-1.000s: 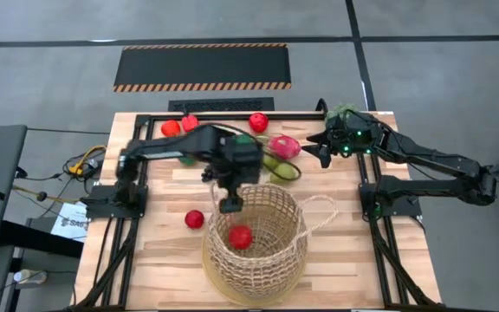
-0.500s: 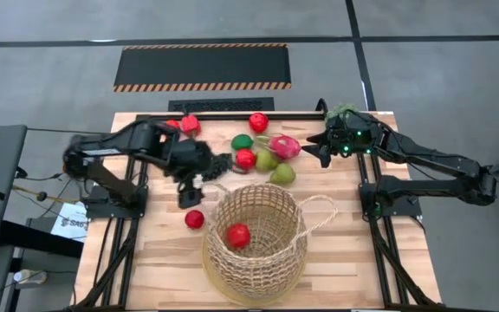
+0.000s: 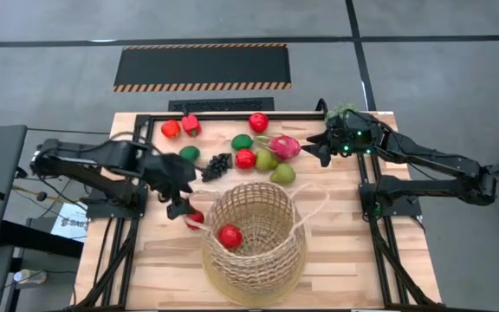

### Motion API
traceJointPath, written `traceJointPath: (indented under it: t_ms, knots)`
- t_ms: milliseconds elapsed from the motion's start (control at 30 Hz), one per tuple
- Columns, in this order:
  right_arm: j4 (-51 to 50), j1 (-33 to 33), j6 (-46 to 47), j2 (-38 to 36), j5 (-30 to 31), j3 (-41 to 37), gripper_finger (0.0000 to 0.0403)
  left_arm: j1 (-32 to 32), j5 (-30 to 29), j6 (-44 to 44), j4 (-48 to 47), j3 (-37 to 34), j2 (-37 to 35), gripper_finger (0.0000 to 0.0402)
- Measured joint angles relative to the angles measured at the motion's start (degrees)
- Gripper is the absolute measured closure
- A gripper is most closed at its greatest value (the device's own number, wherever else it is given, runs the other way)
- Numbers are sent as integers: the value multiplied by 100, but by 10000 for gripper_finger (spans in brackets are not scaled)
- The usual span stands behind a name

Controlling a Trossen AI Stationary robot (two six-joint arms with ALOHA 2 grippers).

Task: Build produce basket
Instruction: Put the apple into the basket

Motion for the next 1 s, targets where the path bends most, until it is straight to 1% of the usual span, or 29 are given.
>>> traceJointPath:
  t_ms: [67,167,267,333,400,500,533,600,667,733,867,933,1000]
  knots:
    - [-1,0,-2,0,0,0,143,21,-34,-16,523,100,-150,29]
    - [0,0,-2,0,4,0,143,160,-181,221,1324,285,-374,29]
    - [0,0,-4,0,4,0,143,299,-736,527,2149,360,-590,29]
    - [0,0,-4,0,8,0,143,395,-1285,711,2347,365,-698,29]
    - [0,0,-5,0,12,0,143,545,-2180,714,1978,368,-745,29]
    - [0,0,-7,0,30,0,143,1045,-3406,333,919,365,-644,29]
    - [0,0,-7,0,47,0,143,1290,-3702,119,608,365,-548,29]
    - [2,0,-4,0,71,0,143,1851,-3986,-322,20,358,-297,29]
    - [2,0,-3,0,125,0,143,2498,-3967,-570,-417,355,-21,29]
    - [4,-1,34,0,157,0,143,3195,-3749,-525,-618,355,230,29]
    - [4,-2,83,0,164,0,143,4509,-2939,445,-515,355,759,29]
    - [4,0,85,0,164,0,143,5066,-2563,932,-405,355,1045,29]
    - [4,-1,85,0,164,0,143,5533,-2426,1303,-357,355,1362,29]
